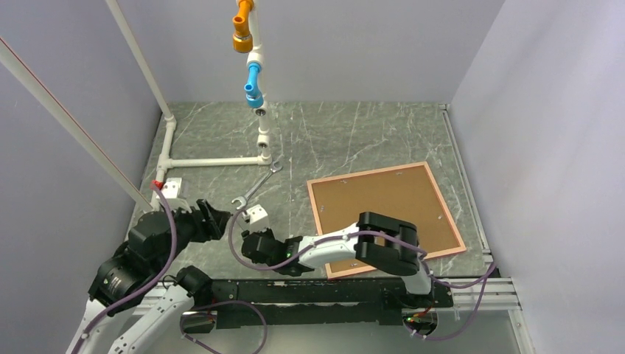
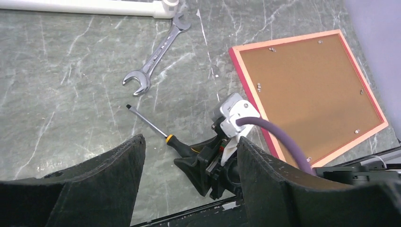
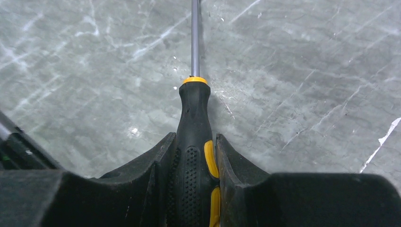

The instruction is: Take the photo out of the frame

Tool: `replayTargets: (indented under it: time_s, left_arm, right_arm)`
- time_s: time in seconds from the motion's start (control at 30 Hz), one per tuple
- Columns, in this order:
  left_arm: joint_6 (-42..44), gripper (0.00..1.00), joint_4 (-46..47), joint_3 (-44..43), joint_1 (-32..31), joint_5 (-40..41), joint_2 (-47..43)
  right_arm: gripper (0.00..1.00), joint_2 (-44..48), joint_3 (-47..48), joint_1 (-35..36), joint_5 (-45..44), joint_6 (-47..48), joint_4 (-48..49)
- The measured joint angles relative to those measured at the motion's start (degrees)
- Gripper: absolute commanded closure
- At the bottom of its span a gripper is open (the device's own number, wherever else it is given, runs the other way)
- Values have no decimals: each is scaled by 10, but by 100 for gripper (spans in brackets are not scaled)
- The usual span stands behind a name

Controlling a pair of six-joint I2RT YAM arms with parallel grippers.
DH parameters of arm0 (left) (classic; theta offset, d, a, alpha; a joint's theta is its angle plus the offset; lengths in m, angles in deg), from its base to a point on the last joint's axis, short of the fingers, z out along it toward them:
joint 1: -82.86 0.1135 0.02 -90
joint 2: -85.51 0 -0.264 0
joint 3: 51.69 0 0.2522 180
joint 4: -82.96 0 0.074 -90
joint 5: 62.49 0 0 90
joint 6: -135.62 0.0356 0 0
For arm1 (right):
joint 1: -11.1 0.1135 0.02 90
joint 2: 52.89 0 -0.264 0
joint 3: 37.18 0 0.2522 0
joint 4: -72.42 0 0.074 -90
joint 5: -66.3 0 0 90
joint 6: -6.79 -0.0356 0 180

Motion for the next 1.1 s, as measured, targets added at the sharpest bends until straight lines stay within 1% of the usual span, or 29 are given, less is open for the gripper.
replayTargets:
  time_s: [0.17,0.37,0.57,0.7,0.77,0.87,1.0,1.1]
  left_arm:
    - [3,27,-27,-3,0,16,-24]
    - [6,26,-39,-6,0,23,-38]
    - [5,25,-37,-5,0,18,-37]
    - [4,24,-30,-5,0,12,-30]
    - [2,23,-24,-5,0,7,-26]
    - [-4,23,-11,-1,0,-1,-17]
    - [-16,22,22,17,0,-27,7]
    - [-24,22,59,37,0,-54,45]
  right_arm:
    - [63,-25,2,3,-22,18,7]
    - [49,-27,2,2,-32,35,8]
    - [44,-27,2,1,-25,51,9]
    - [38,-8,2,1,-21,55,-17]
    - [33,23,-4,1,-20,57,-36]
    - [24,94,-18,0,-24,56,-70]
    - [22,213,-55,-18,-32,30,-113]
    - [16,310,-113,-57,-34,-6,-156]
